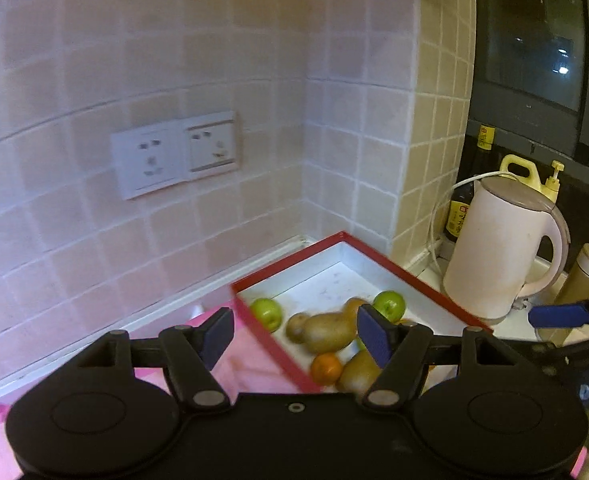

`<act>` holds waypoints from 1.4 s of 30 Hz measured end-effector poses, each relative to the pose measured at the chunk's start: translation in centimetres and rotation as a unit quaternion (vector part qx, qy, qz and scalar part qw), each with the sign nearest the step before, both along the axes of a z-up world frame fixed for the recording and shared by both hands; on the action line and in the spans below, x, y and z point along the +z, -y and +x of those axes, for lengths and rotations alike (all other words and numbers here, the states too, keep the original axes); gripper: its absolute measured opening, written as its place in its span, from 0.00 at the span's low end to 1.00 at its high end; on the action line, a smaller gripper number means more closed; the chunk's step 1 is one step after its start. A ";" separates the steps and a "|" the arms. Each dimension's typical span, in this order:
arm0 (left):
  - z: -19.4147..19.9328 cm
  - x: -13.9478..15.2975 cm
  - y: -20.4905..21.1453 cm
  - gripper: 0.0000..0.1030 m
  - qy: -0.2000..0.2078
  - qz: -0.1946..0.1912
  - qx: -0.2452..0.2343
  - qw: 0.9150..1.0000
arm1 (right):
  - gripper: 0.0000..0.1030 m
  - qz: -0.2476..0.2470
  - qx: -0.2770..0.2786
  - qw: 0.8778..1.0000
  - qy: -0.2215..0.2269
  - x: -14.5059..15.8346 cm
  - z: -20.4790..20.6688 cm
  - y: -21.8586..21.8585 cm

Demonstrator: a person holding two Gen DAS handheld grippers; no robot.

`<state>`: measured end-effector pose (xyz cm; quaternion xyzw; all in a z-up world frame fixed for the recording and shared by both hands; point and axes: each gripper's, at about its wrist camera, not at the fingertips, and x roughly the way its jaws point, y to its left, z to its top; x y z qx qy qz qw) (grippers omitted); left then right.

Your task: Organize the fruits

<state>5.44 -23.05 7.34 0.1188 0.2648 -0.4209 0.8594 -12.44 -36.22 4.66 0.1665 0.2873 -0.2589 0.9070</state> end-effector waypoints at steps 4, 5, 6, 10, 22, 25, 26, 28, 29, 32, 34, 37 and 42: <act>-0.7 0.0 -3.9 0.79 -0.007 0.003 0.013 1.000 | 0.93 -0.022 -0.010 1.000 -0.006 0.0 0.2 -3.6; -0.8 -0.2 -4.7 0.79 -0.010 0.004 0.018 1.000 | 0.93 -0.026 -0.012 1.000 -0.011 -0.2 0.3 -4.4; -1.0 -0.5 -5.6 0.79 -0.015 0.005 0.023 1.000 | 0.93 -0.028 -0.011 0.999 -0.016 -0.4 0.5 -5.1; -1.7 -2.4 -8.1 0.79 -0.038 0.020 0.042 0.998 | 0.93 -0.025 -0.019 0.999 -0.032 -1.7 0.7 -7.3; -3.2 -8.1 -10.5 0.79 -0.090 0.078 0.063 0.991 | 0.93 -0.007 -0.033 0.996 -0.077 -6.0 1.8 -10.5; -3.3 -8.6 -10.7 0.79 -0.093 0.082 0.064 0.990 | 0.93 -0.010 -0.031 0.996 -0.083 -6.3 2.1 -10.8; -3.3 -8.7 -10.8 0.79 -0.093 0.082 0.064 0.990 | 0.93 -0.009 -0.030 0.996 -0.085 -6.4 2.2 -10.8; -3.3 -8.8 -10.9 0.79 -0.095 0.083 0.064 0.990 | 0.93 -0.007 -0.030 0.996 -0.087 -6.6 2.3 -10.7; -3.2 -8.8 -10.9 0.79 -0.095 0.083 0.064 0.990 | 0.93 -0.006 -0.030 0.996 -0.087 -6.6 2.3 -10.7; -3.2 -8.8 -11.0 0.79 -0.094 0.084 0.065 0.990 | 0.93 -0.006 -0.030 0.996 -0.087 -6.6 2.4 -10.7; -3.1 -8.8 -11.0 0.79 -0.093 0.082 0.066 0.990 | 0.93 -0.006 -0.029 0.996 -0.087 -6.6 2.4 -10.7; -3.0 -8.8 -11.0 0.79 -0.093 0.081 0.067 0.990 | 0.93 -0.006 -0.029 0.996 -0.087 -6.5 2.4 -10.5; -2.8 -8.8 -10.9 0.79 -0.095 0.080 0.065 0.990 | 0.93 -0.005 -0.029 0.996 -0.087 -6.5 2.5 -10.5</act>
